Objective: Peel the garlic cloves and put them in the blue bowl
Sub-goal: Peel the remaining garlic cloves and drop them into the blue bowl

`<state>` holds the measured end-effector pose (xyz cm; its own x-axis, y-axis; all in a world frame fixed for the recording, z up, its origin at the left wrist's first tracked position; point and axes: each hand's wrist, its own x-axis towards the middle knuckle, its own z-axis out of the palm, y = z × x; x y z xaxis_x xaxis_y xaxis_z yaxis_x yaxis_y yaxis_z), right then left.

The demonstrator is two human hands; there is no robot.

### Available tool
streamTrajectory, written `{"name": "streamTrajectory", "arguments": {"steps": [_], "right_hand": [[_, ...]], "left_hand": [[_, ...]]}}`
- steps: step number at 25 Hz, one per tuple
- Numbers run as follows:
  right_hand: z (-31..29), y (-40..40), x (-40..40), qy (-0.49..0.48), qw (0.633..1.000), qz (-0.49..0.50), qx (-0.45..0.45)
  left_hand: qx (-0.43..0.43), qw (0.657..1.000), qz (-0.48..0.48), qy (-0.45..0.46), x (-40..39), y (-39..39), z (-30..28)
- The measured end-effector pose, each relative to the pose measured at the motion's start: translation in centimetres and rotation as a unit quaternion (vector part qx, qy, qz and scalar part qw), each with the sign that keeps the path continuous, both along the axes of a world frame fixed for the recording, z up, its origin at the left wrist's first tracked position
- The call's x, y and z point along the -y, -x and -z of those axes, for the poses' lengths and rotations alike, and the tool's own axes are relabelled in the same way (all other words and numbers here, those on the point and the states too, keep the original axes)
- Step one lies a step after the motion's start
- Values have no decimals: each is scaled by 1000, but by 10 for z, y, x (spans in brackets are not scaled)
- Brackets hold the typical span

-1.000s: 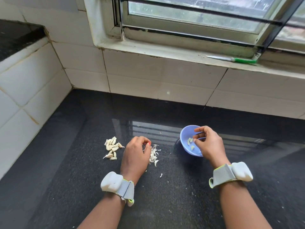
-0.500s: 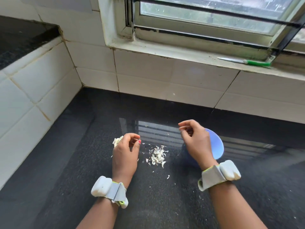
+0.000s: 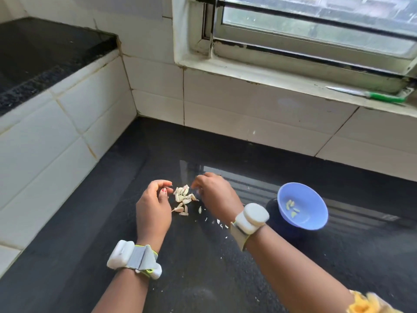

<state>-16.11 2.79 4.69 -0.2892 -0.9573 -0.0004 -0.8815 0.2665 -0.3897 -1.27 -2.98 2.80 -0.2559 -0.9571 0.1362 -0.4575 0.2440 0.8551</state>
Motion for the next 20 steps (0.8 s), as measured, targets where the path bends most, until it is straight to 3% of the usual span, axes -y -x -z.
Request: {"name": "streamTrajectory", "arguments": {"steps": [8, 14, 17, 20], "right_hand": [[22, -14, 1, 13, 1000, -15, 0], [13, -3, -27, 112, 970, 124, 175], [5, 2, -50, 152, 918, 179, 320], [3, 3, -72, 175, 912, 211, 305]], "left_hand": [[0, 1000, 17, 1, -3, 1, 0], [-17, 998, 60, -23, -17, 14, -7], [-118, 966, 120, -194, -35, 30, -10], [-236, 889, 122, -374, -51, 40, -14]]}}
